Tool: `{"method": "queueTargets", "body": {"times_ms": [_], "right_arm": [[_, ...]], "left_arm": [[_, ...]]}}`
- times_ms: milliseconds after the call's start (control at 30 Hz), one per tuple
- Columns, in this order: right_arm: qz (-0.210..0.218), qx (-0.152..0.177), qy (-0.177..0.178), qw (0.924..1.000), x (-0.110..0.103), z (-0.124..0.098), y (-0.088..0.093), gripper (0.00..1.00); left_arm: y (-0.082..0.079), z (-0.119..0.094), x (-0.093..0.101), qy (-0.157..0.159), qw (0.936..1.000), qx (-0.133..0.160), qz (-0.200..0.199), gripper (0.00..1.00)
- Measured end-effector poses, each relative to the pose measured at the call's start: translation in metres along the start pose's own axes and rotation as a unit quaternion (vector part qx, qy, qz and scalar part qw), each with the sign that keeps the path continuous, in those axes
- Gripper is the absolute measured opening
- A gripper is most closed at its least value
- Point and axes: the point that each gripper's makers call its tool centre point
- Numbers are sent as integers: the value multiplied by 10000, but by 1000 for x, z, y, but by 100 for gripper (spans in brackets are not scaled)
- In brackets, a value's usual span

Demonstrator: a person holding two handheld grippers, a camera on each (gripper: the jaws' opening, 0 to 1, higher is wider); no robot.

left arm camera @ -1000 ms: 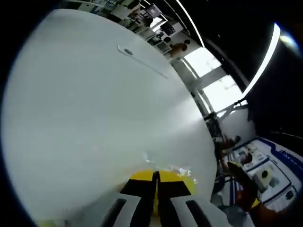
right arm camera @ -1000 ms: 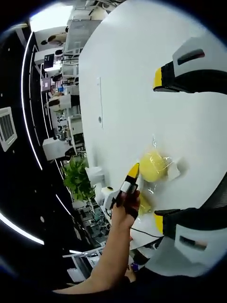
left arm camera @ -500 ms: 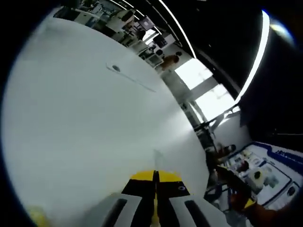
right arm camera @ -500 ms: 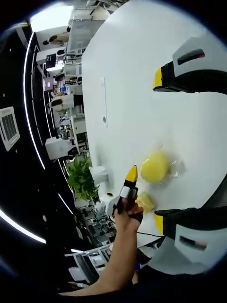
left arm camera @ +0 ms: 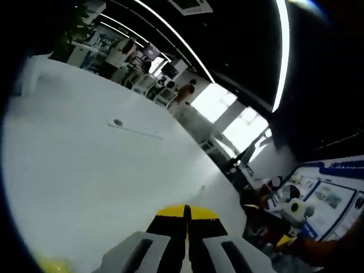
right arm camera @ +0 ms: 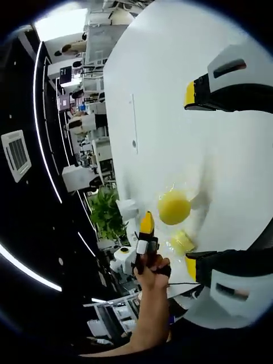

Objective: Compare the silicone blocks by pressing each to a similar depth, holding the contact briefly, and releasing to observe deformation and rebound differences across the visible hardness samples.

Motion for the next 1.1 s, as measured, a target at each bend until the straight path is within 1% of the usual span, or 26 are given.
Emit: {"method": "queueTargets", "body": {"times_ms": [33,67,133,167,267,300,333,433,500,533,567,700,733,800,833,867,933,1000,1033,1100], "right_arm": [[-55,-34,-36,10000,-1,0,0,96],[-107,-33,-89,9999,-3,0,-1,96],[-85,-46,-149,9998,-4,0,-2,96],[-70,-44,-168,9998,-5,1,-3,96],[-126,32,-162,9998,-4,4,-10,96],[-124,58,-169,9998,-5,5,-12,96],[-114,85,-165,9998,-5,7,-15,96],[-146,132,-257,9995,-9,11,-23,96],[-246,128,-352,9990,-13,12,-29,96],[-258,128,-374,9989,-13,13,-31,96],[-265,132,-415,9987,-14,14,-34,96],[-332,181,-528,9979,-16,19,-46,96],[-340,234,-565,9975,-17,21,-52,96],[-356,323,-625,9969,-19,23,-63,96],[-362,373,-651,9965,-21,24,-69,96],[-362,426,-678,9961,-22,25,-74,96],[-370,554,-776,9948,-25,28,-87,96],[-434,600,-841,9937,-27,31,-96,96],[-532,602,-875,9929,-28,34,-100,96],[-541,650,-934,9920,-29,38,-107,96]], "left_arm": [[-3,-1,1,-1,10000,51,78,0],[-8,-3,7,48,9997,117,190,0],[-14,-6,12,74,9993,169,315,0],[-21,-7,15,107,9986,218,464,0],[-40,-12,26,193,9973,398,584,0],[-50,-14,34,296,9961,495,675,0],[-53,-15,36,314,9957,522,695,0],[-77,-21,55,512,9925,719,843,0],[-90,-25,70,658,9908,781,883,0],[-95,-26,74,706,9898,805,939,0],[-103,-29,83,791,9872,863,1084,0],[-121,-36,105,982,9838,997,1124,0],[-128,-38,111,1032,9828,1050,1118,0],[-138,-42,118,1022,9812,1159,1159,0],[-140,-43,121,1038,9809,1174,1152,0],[-146,-46,129,1138,9783,1278,1171,0],[-151,-48,135,1180,9768,1329,1191,0],[-155,-51,140,1207,9758,1346,1230,0],[-155,-52,141,1205,9754,1344,1264,0],[-156,-55,145,1262,9745,1341,1282,0]]}}
Point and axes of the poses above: the point that each gripper's makers call its tool centre point, and the gripper's own axes: z roughly forward along the fingers, x roughly to its right, y roughly out of its underside, and after that the axes turned 8 degrees about x, right-handed
